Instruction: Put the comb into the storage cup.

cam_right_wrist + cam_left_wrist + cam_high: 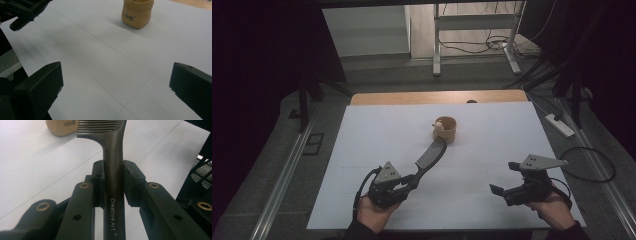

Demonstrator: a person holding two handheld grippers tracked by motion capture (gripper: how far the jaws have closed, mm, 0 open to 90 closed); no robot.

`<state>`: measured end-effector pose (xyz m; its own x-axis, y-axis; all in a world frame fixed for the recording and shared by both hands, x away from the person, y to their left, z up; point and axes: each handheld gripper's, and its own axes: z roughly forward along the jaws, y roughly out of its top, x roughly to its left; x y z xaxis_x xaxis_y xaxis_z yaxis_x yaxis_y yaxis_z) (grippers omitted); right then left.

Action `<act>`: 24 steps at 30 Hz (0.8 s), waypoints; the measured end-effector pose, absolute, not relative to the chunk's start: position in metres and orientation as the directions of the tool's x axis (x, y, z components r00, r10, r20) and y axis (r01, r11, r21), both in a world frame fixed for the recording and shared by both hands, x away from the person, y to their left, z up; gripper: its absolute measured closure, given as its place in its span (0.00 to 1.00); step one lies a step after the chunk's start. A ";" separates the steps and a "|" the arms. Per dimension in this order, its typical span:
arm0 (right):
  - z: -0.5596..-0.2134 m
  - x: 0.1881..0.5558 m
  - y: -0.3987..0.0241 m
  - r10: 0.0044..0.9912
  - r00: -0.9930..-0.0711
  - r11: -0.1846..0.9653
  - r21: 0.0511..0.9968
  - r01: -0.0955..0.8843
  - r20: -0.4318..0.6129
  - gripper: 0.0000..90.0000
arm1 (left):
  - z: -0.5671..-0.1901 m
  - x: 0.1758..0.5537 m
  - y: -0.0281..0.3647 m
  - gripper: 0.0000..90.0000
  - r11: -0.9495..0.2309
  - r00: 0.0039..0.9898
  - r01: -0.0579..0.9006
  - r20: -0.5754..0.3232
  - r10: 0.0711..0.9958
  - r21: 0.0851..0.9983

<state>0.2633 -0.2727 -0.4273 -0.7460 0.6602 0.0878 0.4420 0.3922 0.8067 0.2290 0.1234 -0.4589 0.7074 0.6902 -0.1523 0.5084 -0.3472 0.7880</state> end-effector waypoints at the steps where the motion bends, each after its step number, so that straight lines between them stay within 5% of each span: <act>1: -0.427 0.264 -0.271 0.660 -0.746 0.392 0.807 0.442 0.088 0.00 | -0.459 0.229 0.123 0.80 -0.346 0.709 0.508 -0.156 0.688 0.789; 24: -0.424 0.285 -0.231 0.605 -0.788 0.426 0.790 0.441 0.115 0.00 | -0.461 0.233 0.110 0.80 -0.353 0.723 0.469 -0.123 0.679 0.810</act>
<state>0.2853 -0.2312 -0.4241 -0.7882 0.6046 0.1146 0.4413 0.4256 0.7900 0.2328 0.1099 -0.4611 0.7235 0.6793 -0.1231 0.4690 -0.3528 0.8097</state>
